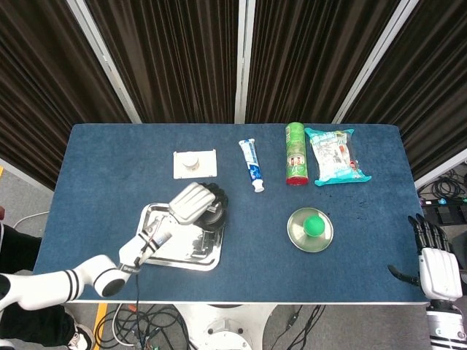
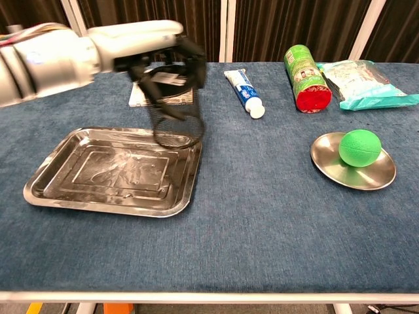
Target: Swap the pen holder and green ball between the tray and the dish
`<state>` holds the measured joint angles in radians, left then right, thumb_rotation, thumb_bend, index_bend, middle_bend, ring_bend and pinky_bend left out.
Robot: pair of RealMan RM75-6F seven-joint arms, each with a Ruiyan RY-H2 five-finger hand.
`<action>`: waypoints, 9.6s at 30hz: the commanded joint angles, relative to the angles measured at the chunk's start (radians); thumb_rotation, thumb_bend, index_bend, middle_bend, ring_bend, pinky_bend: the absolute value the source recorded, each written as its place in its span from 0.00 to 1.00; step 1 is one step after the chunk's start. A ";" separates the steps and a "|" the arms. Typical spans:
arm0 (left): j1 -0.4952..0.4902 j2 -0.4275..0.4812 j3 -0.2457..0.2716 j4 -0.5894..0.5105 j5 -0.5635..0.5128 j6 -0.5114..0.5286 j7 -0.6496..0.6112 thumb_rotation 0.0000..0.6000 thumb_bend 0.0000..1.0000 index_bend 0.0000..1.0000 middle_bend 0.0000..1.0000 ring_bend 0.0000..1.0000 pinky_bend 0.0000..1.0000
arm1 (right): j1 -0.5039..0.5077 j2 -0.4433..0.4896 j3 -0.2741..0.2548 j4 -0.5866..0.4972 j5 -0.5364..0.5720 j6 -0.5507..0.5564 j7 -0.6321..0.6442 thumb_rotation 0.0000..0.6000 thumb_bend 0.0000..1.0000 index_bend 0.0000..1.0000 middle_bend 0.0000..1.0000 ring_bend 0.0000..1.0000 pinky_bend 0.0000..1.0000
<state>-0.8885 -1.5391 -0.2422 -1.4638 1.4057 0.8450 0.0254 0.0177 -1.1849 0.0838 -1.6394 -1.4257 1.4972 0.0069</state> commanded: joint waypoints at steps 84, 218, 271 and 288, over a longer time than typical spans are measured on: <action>0.545 0.219 0.289 -0.130 0.014 0.697 0.070 1.00 0.00 0.17 0.15 0.08 0.33 | 0.419 -0.123 0.092 0.000 0.221 -0.531 -0.327 1.00 0.03 0.00 0.01 0.00 0.14; 0.695 0.251 0.190 -0.031 0.091 0.592 -0.091 1.00 0.01 0.19 0.14 0.07 0.32 | 0.654 -0.215 0.081 -0.110 0.089 -0.432 -0.281 1.00 0.04 0.07 0.07 0.00 0.15; 0.679 0.238 0.187 -0.030 0.100 0.564 -0.102 1.00 0.01 0.19 0.14 0.07 0.32 | 0.578 -0.043 -0.011 -0.195 0.276 -0.312 -0.391 1.00 0.15 0.53 0.40 0.35 0.56; 0.673 0.233 0.192 -0.024 0.092 0.543 -0.097 1.00 0.01 0.19 0.14 0.07 0.32 | 0.559 -0.126 -0.016 -0.084 0.312 -0.406 -0.345 1.00 0.13 0.46 0.36 0.31 0.52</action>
<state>-0.2158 -1.3061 -0.0500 -1.4879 1.4978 1.3884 -0.0720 0.5764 -1.3091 0.0664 -1.7246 -1.1133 1.0932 -0.3406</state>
